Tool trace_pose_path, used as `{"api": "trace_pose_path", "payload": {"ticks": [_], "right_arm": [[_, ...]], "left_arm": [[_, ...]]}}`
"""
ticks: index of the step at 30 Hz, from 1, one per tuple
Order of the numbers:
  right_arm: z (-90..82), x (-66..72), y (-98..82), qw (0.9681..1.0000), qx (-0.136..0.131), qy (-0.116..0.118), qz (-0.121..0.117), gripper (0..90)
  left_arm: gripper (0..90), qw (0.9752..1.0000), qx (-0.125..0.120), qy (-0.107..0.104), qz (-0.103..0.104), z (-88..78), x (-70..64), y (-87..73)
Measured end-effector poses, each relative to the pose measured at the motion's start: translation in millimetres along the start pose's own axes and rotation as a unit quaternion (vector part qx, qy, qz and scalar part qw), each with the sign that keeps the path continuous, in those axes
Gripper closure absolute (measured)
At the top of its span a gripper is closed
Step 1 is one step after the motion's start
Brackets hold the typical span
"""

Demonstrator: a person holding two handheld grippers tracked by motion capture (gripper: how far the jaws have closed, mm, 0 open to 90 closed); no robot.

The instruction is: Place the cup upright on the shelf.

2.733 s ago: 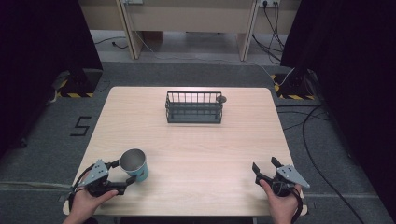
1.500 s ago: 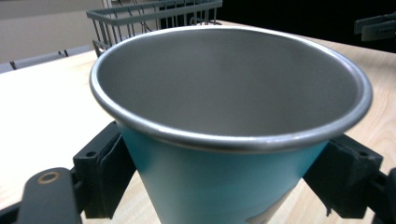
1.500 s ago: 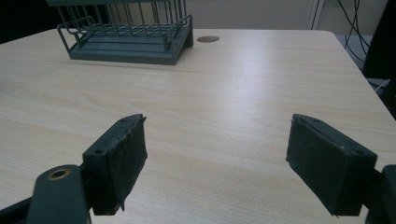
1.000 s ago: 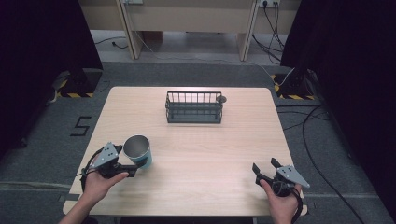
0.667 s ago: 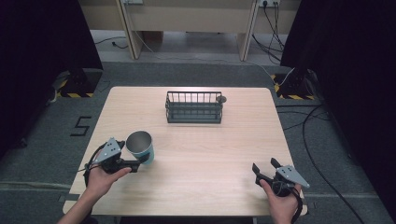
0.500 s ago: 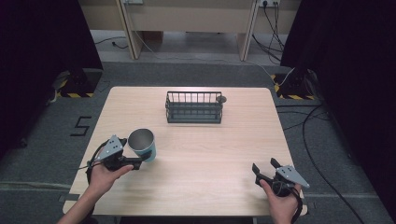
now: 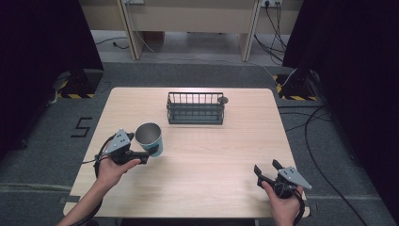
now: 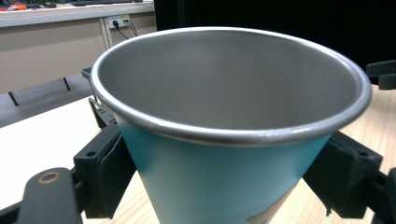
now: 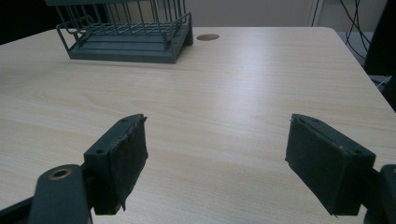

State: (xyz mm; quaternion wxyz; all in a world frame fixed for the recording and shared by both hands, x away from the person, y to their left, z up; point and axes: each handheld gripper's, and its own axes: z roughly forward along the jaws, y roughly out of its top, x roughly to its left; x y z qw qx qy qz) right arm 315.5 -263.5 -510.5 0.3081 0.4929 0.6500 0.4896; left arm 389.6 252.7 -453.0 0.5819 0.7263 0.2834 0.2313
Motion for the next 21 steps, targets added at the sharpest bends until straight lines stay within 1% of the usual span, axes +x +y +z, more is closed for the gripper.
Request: {"api": "trace_pose_path", "payload": {"ticks": [11, 21], "right_arm": [[0.0, 0.3, -0.3, 1.0, 0.001, -0.001, 0.001, 21.6], [0.2, 0.7, -0.2, 1.0, 0.0, 0.0, -0.001, 21.6]], "left_arm": [[16.4, 1.0, -0.006, -0.005, 0.004, 15.4, 2.0, 13.6], [16.5, 0.9999, -0.011, -0.005, 0.005, 24.3, 4.7, 23.6]]}}
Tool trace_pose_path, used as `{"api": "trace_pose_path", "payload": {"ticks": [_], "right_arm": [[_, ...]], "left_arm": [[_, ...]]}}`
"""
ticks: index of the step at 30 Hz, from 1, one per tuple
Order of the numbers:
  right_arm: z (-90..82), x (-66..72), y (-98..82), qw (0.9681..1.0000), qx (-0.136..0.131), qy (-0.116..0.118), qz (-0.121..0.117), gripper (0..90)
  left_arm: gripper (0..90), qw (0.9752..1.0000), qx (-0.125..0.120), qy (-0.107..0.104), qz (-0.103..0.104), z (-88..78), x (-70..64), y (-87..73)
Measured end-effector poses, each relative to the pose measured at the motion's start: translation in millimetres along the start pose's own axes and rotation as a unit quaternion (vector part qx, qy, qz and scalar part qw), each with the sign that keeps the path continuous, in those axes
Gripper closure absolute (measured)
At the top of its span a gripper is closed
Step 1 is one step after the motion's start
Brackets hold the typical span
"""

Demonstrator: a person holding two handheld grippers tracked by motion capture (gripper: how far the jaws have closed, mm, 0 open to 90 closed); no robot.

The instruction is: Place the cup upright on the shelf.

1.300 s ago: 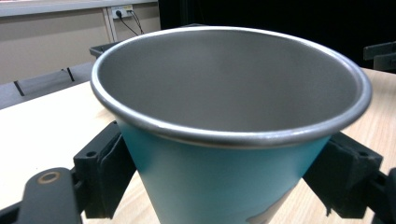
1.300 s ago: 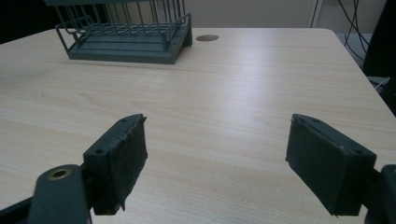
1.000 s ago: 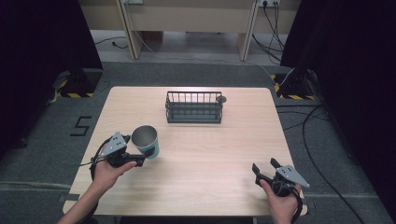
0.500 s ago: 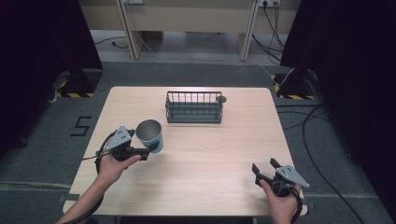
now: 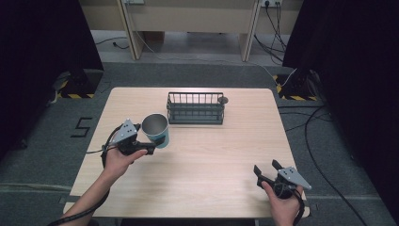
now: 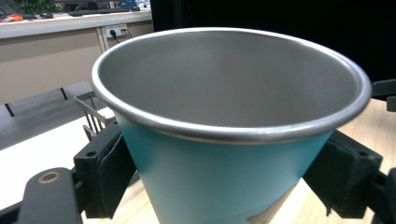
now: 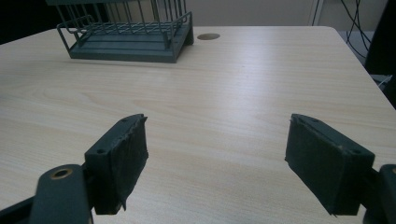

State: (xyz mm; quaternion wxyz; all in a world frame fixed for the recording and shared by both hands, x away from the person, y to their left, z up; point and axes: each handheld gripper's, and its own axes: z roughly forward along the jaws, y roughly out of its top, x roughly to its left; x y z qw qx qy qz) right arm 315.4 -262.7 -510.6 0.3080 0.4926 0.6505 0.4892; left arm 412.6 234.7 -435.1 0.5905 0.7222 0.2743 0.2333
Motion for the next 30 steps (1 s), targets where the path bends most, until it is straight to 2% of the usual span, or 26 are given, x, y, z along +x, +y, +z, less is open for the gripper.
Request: {"api": "trace_pose_path", "payload": {"ticks": [19, 30], "right_arm": [[-0.8, 0.0, 0.1, 1.0, -0.002, 0.0, -0.003, 21.7], [-1.1, -0.2, 0.2, 1.0, -0.005, 0.0, 0.001, 21.6]], "left_arm": [[16.5, 0.9999, -0.01, 0.006, 0.006, 31.4, 13.6, 31.0], [16.5, 0.9999, -0.014, 0.008, 0.004, 47.3, 17.4, 41.2]]}}
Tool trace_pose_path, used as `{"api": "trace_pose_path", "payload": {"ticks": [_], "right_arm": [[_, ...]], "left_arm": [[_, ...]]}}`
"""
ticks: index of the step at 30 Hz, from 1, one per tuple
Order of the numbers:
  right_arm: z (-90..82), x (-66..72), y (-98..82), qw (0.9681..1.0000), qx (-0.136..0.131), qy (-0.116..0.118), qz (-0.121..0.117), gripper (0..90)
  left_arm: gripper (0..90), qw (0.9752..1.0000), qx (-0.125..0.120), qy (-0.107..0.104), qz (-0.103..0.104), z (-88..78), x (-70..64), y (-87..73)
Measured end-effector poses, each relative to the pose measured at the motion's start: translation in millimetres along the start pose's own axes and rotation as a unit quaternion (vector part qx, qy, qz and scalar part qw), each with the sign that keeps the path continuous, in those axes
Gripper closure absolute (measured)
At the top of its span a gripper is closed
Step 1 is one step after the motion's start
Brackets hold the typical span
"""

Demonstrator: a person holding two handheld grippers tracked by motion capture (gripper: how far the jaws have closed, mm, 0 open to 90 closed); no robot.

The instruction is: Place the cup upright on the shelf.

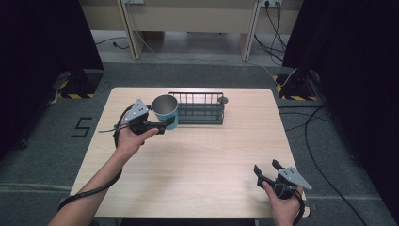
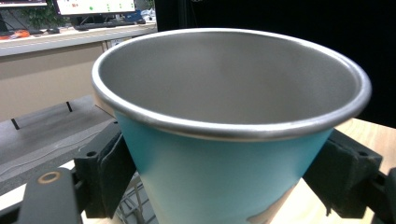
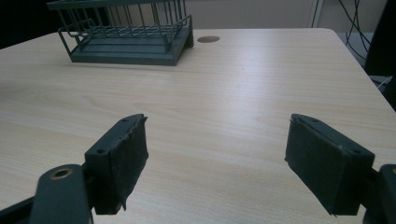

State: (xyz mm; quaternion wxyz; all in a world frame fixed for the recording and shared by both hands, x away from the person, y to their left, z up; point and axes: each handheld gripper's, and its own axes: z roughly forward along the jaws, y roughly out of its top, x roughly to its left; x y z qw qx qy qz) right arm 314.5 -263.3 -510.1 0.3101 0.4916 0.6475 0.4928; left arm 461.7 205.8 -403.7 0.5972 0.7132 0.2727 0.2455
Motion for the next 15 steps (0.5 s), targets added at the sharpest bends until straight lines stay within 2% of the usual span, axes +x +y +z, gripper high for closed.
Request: {"api": "trace_pose_path", "payload": {"ticks": [15], "right_arm": [[-0.7, -0.3, 0.2, 1.0, 0.0, 0.0, 0.001, 21.8]], "left_arm": [[16.5, 1.0, 0.004, 0.006, 0.005, 24.9, 7.5, 13.2]]}}
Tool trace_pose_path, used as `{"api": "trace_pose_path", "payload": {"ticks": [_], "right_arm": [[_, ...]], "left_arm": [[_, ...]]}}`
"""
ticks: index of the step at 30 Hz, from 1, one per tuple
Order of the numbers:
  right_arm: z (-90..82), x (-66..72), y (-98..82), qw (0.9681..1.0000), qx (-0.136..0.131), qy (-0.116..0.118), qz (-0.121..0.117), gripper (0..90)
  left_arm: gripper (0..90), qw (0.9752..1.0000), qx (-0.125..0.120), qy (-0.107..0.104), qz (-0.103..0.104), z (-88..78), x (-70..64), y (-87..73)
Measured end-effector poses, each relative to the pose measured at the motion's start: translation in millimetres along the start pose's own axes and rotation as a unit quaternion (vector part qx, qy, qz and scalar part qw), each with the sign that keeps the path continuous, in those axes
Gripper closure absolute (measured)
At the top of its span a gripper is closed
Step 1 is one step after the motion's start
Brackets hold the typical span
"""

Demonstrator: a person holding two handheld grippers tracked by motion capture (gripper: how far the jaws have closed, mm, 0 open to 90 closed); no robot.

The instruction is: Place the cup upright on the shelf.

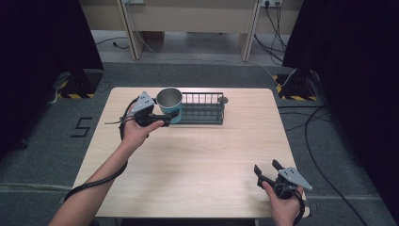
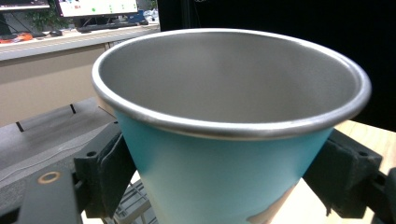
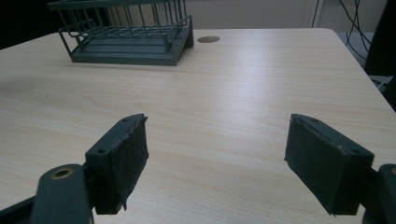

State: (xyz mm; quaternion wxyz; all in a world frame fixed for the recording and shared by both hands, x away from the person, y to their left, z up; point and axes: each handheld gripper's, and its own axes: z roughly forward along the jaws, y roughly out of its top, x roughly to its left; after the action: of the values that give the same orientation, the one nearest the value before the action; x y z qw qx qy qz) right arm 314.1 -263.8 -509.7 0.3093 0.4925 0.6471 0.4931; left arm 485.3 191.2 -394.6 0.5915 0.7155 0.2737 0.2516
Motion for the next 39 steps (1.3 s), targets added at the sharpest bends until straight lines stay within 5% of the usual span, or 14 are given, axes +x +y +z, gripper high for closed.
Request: {"api": "trace_pose_path", "payload": {"ticks": [39], "right_arm": [[-1.0, -0.9, -0.5, 1.0, -0.001, -0.002, 0.005, 21.8]], "left_arm": [[16.5, 0.9998, 0.011, 0.017, -0.009, 65.1, 5.2, 9.4]]}}
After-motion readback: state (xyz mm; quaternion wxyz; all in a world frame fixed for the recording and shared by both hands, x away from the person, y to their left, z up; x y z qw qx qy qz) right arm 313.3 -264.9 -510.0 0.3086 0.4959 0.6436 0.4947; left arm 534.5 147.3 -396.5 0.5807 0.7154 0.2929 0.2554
